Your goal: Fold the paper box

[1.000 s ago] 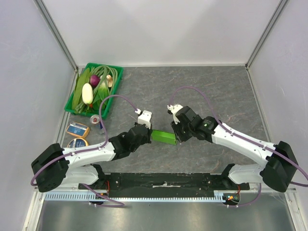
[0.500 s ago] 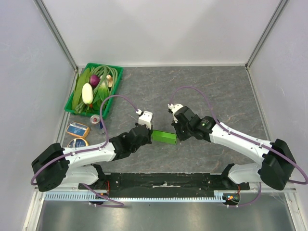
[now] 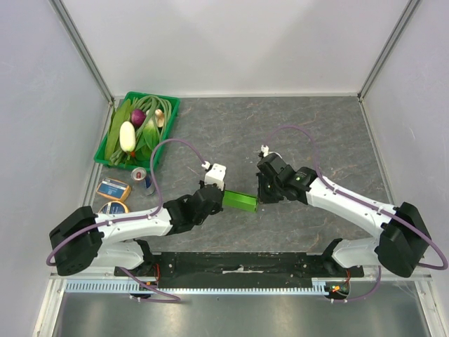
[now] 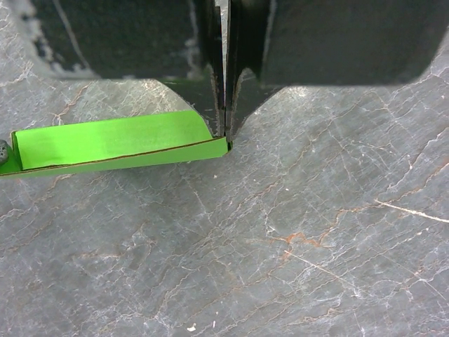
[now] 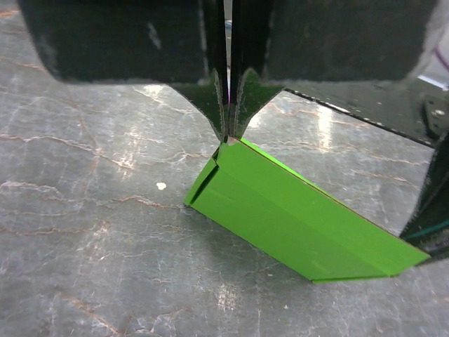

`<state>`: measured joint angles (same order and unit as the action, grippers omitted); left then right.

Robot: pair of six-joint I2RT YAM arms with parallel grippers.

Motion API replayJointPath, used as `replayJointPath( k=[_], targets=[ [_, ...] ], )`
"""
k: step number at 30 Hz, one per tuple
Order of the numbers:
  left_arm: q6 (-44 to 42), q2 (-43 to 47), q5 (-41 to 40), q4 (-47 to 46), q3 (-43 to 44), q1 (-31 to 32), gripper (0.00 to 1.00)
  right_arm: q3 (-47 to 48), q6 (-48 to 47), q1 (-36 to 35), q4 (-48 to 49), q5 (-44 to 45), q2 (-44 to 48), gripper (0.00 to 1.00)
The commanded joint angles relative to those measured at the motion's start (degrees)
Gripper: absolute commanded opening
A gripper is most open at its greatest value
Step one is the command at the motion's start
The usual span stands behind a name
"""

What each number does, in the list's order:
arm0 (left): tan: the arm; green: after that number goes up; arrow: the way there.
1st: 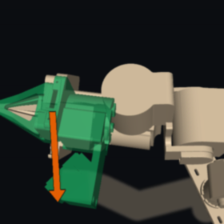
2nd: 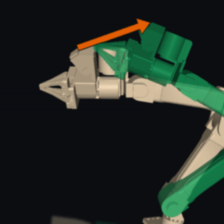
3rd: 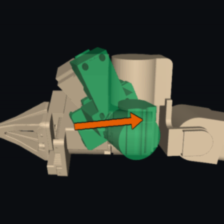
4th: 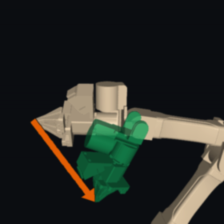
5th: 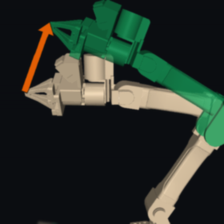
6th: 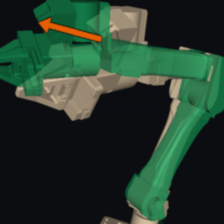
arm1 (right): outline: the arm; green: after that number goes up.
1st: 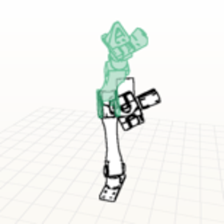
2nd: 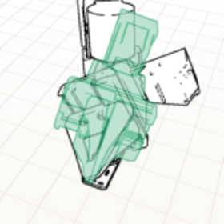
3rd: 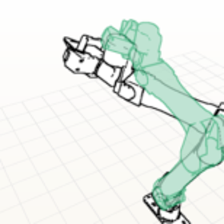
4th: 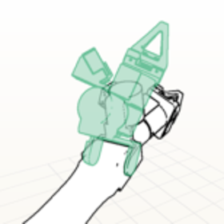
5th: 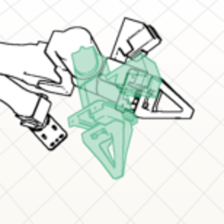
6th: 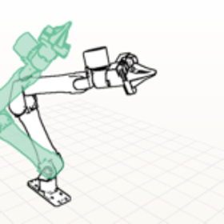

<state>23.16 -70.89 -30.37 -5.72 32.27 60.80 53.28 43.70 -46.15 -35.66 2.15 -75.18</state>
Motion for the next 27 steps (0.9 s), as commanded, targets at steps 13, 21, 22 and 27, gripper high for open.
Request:
replayJointPath(
  k=[13, 21, 22, 27],
  targets=[
    [2.07, -1.44, 0.49, 3.25, -0.1, 2.75, 0.02, -4.84, 10.18, 2.82, 6.3, 0.99, 2.84, 0.0],
    [5.41, -1.27, -0.3, 2.73, -1.77, 2.93, 0.02, -7.22, 4.73, -7.1, 7.79, 15.14, 2.05, 0.0],
    [5.67, -1.0, -0.39, 2.73, -1.95, 3.01, 0.02, -7.66, 4.72, -8.59, 8.15, 16.29, 1.7, 0.0],
    [7.78, -0.47, -1.8, 2.55, -3.27, 3.63, 0.02, -13.45, 5.69, -9.92, 12.88, 18.33, 3.63, 0.01]
  ],
)
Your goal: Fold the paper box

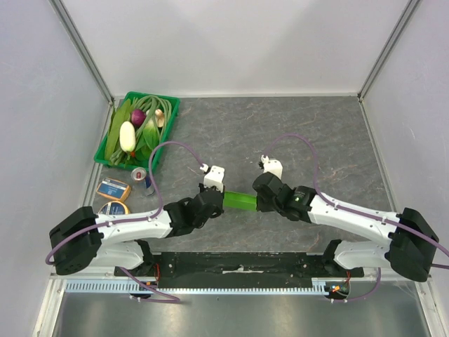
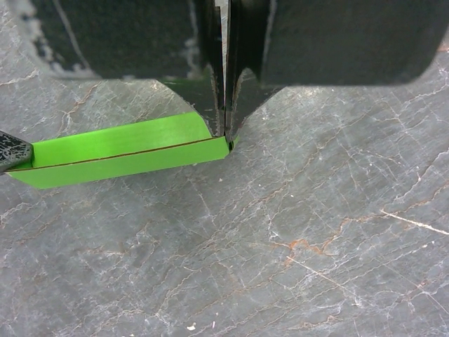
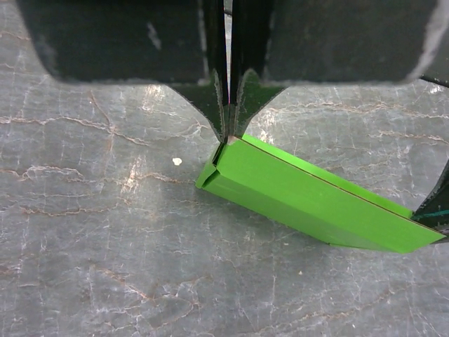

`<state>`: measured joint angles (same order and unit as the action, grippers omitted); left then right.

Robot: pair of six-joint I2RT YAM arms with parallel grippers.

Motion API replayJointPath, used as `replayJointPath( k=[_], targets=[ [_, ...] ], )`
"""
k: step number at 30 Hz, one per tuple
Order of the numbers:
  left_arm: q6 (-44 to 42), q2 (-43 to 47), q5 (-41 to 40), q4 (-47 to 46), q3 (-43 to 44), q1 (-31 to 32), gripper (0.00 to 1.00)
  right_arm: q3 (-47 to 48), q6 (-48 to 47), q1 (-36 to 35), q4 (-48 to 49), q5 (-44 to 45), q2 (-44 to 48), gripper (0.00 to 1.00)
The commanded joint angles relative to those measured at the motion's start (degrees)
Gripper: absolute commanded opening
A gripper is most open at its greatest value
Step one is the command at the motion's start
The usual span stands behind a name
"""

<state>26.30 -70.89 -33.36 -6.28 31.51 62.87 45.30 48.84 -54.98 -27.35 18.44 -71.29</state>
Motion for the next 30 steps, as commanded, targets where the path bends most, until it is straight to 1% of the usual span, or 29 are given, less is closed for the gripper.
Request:
replayJointPath(
  k=[1, 2, 3, 4, 6, 7, 8, 9, 11, 12, 13, 14, 15, 16, 17, 19, 20, 21, 24, 28, 29, 30],
  targets=[
    [5.07, -0.56, 0.94, 3.03, -2.68, 1.64, 0.02, -5.48, 0.29, -1.01, 4.59, 1.61, 0.87, 0.05],
    [5.16, -0.82, 0.58, 3.03, -2.68, 1.73, 0.02, -5.22, -0.23, -1.01, 4.42, 1.08, 1.58, 0.1],
    [5.25, -1.09, 0.41, 3.03, -2.68, 1.99, 0.02, -3.92, -1.02, -1.01, 3.98, -0.4, 2.2, 0.21],
    [5.16, -1.26, -0.12, 2.94, -2.59, 2.17, 0.02, -3.12, -1.72, -0.83, 3.37, -1.2, 3.42, 0.28],
    [5.07, -1.79, -0.38, 3.03, -2.42, 2.43, 0.02, -1.01, -2.43, -0.66, 1.17, -2.87, 4.83, 0.38],
    [4.9, -1.97, -0.56, 3.03, -2.15, 2.43, 0.02, -0.57, -2.69, -0.13, 0.38, -4.71, 6.58, 0.46],
    [4.9, -2.23, -0.74, 3.21, -2.06, 2.52, 0.02, -0.13, -2.52, 0.4, -1.54, -5.86, 7.56, 0.51],
    [4.98, -2.32, -0.82, 3.38, -1.89, 2.69, 0.02, 0.23, -2.09, 1.1, -2.34, -7.35, 8.7, 0.6],
    [5.16, -2.32, -1.44, 3.91, -1.71, 3.04, 0.02, -0.56, 0.27, 4.61, -3.67, -12.79, 12.47, 0.68],
    [5.33, -2.32, -1.7, 4.08, -1.62, 3.22, 0.02, -1.0, 1.51, 6.1, -3.58, -14.73, 13.79, 0.74],
    [5.77, -2.32, -2.14, 4.26, -1.62, 3.22, 0.02, -1.35, 2.91, 9.07, -3.58, -17.79, 15.72, 0.77],
    [5.95, -2.32, -2.4, 4.44, -1.62, 3.4, 0.02, -2.05, 7.28, 10.76, -4.28, -18.26, 16.35, 0.83],
    [6.13, -2.32, -2.58, 4.44, -1.54, 3.57, 0.02, -2.67, 9.76, 12.34, -4.37, -18.26, 16.79, 0.94],
    [6.3, -2.49, -2.67, 4.44, -1.45, 3.57, 0.02, -3.54, 12.05, 15.57, -3.77, -20.78, 17.14, 0.97],
    [6.3, -2.67, -2.76, 4.44, -1.27, 3.83, 0.02, -6.16, 14.68, 17.0, 0.42, -25.33, 17.06, 0.98],
    [6.39, -3.37, -3.28, 5.05, -0.57, 3.93, 0.02, -9.33, 22.5, 20.24, 5.97, -29.4, 16.1, 0.98],
    [6.39, -3.55, -3.29, 5.23, -0.4, 4.1, 0.02, -12.31, 24.96, 20.79, 12.0, -32.73, 15.74, 0.98],
    [6.3, -3.72, -3.46, 5.75, -0.13, 4.19, 0.02, -13.47, 29.51, 21.14, 14.32, -33.37, 15.3, 0.98],
    [6.39, -3.99, -3.73, 5.93, 0.22, 4.45, 0.02, -17.25, 35.42, 21.32, 22.15, -34.43, 15.21, 0.98],
    [7.0, -3.81, -3.64, 5.93, 0.22, 4.63, 0.02, -20.77, 42.98, 21.32, 26.55, -34.17, 15.13, 0.98],
    [7.01, -3.81, -3.72, 5.93, 0.22, 4.8, 0.02, -23.3, 44.57, 21.32, 31.0, -34.43, 15.04, 0.98],
    [7.01, -3.9, -3.73, 5.93, 0.22, 4.89, 0.02, -24.37, 45.98, 21.32, 32.87, -34.78, 14.34, 0.97]
  ],
)
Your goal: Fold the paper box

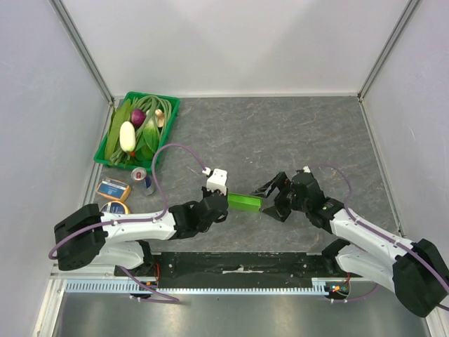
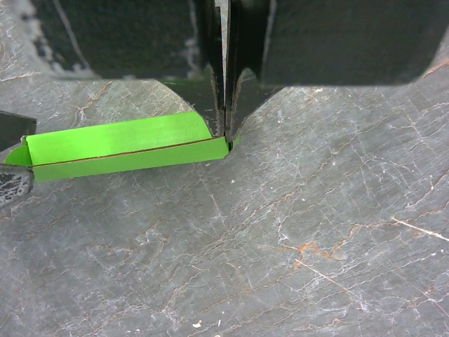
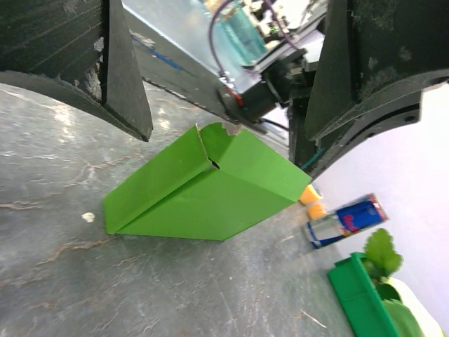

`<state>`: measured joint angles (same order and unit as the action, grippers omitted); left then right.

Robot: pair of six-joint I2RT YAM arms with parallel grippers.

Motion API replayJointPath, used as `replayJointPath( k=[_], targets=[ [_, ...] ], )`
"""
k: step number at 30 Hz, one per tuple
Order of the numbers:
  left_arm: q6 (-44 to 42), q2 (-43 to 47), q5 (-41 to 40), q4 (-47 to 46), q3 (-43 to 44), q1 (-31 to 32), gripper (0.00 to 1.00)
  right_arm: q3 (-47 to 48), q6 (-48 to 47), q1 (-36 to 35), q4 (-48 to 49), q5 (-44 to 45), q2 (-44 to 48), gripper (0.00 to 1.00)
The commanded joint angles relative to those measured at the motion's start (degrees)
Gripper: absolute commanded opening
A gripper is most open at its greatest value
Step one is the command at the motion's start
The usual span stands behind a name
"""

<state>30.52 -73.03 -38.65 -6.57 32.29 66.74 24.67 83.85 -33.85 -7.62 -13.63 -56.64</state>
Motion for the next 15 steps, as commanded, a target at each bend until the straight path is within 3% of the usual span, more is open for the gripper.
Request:
replayJointPath(
  k=[1, 7, 15],
  targets=[
    [2.79, -1.76, 1.48, 6.22, -0.48, 1.02, 0.02, -4.62, 13.42, 0.18, 14.81, -3.24, -0.66, 0.97],
    [3.14, -1.93, 1.48, 6.22, -0.21, 1.46, 0.02, -8.49, 18.62, 0.18, 24.66, -2.28, -2.95, 0.87],
    [4.98, -1.94, 1.39, 6.13, -0.57, 1.99, 0.02, -11.57, 22.49, 0.1, 28.88, -0.7, -4.26, 0.78]
  ],
)
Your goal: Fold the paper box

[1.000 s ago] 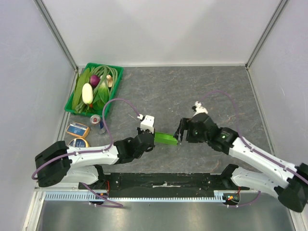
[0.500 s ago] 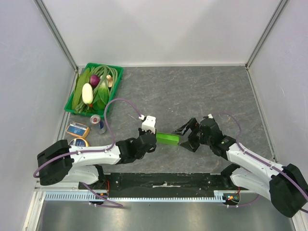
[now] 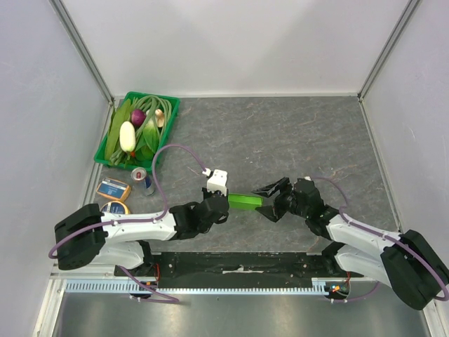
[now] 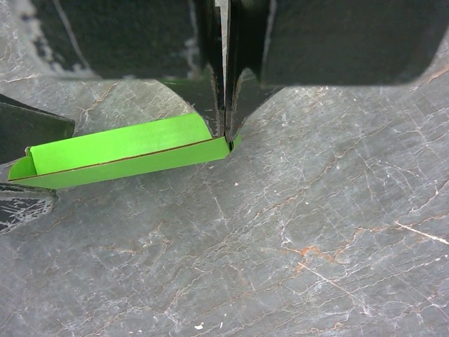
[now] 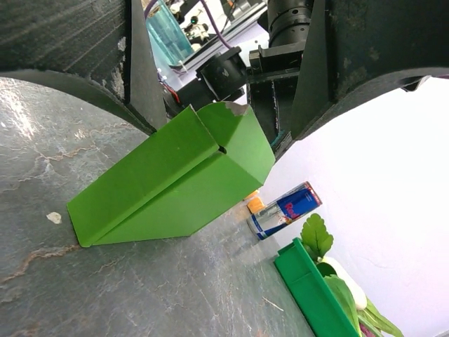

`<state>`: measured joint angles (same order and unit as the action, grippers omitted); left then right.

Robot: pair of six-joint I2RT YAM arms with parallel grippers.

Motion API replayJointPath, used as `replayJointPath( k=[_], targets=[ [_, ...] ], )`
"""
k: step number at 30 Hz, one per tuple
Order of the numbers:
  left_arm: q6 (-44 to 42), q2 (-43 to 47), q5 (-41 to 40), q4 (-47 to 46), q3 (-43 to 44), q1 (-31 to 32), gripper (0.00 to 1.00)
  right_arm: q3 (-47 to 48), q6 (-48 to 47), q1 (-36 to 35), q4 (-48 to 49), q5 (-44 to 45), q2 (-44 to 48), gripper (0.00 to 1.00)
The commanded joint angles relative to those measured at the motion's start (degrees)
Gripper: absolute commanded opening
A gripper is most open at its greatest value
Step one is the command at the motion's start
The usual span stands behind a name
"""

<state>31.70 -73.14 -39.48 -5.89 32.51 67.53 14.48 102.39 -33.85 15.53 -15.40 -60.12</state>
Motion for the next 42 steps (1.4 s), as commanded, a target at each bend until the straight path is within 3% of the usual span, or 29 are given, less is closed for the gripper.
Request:
replayJointPath(
  k=[1, 5, 17, 26, 28, 30, 31, 32, 34, 35, 36, 38, 42],
  targets=[
    [3.89, -1.91, 2.22, 5.45, -0.78, 1.29, 0.02, -1.65, 3.96, 0.1, 6.44, 1.16, -0.88, 0.77],
    [4.24, -1.83, 2.31, 5.45, -0.96, 1.64, 0.02, -3.58, 4.75, 0.1, 8.46, 2.39, -1.05, 0.66],
    [5.12, -0.95, 3.89, 5.1, -2.01, 2.08, 0.07, -7.53, 4.13, 0.1, 13.21, 5.03, -4.65, 0.47],
    [6.17, 13.18, 8.45, 7.62, -7.02, 2.08, 0.51, -9.47, 3.52, 0.1, 16.55, 5.99, -8.44, 0.39],
    [7.58, 18.7, 9.95, 10.1, -7.02, 1.82, 0.73, -9.47, 3.08, 0.1, 16.81, 6.17, -8.96, 0.38],
    [9.95, 21.89, 12.49, 14.92, -5.89, 1.29, 0.87, -9.38, 2.82, 0.1, 17.07, 6.08, -9.31, 0.38],
    [10.48, 24.17, 14.76, 15.55, -5.53, -1.06, 0.9, -9.38, 2.64, 0.1, 17.25, 6.08, -9.75, 0.37],
    [11.35, 25.15, 21.92, 15.56, -4.92, -3.17, 0.91, -9.38, 2.47, 0.1, 17.25, 6.17, -9.84, 0.37],
    [14.5, 26.21, 30.56, 12.15, -5.7, -11.6, 0.93, -9.38, 1.85, 0.1, 17.6, 6.08, -10.37, 0.36],
    [15.66, 25.78, 39.31, 10.48, -6.14, -14.76, 0.94, -9.38, 1.68, 0.1, 18.21, 5.99, -10.54, 0.35],
    [16.8, 25.08, 44.44, 6.55, -6.49, -20.45, 0.94, -9.64, 1.67, 0.1, 18.48, 5.82, -10.72, 0.34],
    [19.44, 21.31, 53.06, 2.93, -6.94, -24.79, 0.94, -9.73, 1.5, 0.1, 18.92, 5.73, -10.98, 0.33],
    [22.87, 14.27, 60.21, -4.73, -6.94, -30.86, 0.9, -9.65, 1.06, 0.1, 18.84, 5.47, -10.9, 0.33]
  ],
)
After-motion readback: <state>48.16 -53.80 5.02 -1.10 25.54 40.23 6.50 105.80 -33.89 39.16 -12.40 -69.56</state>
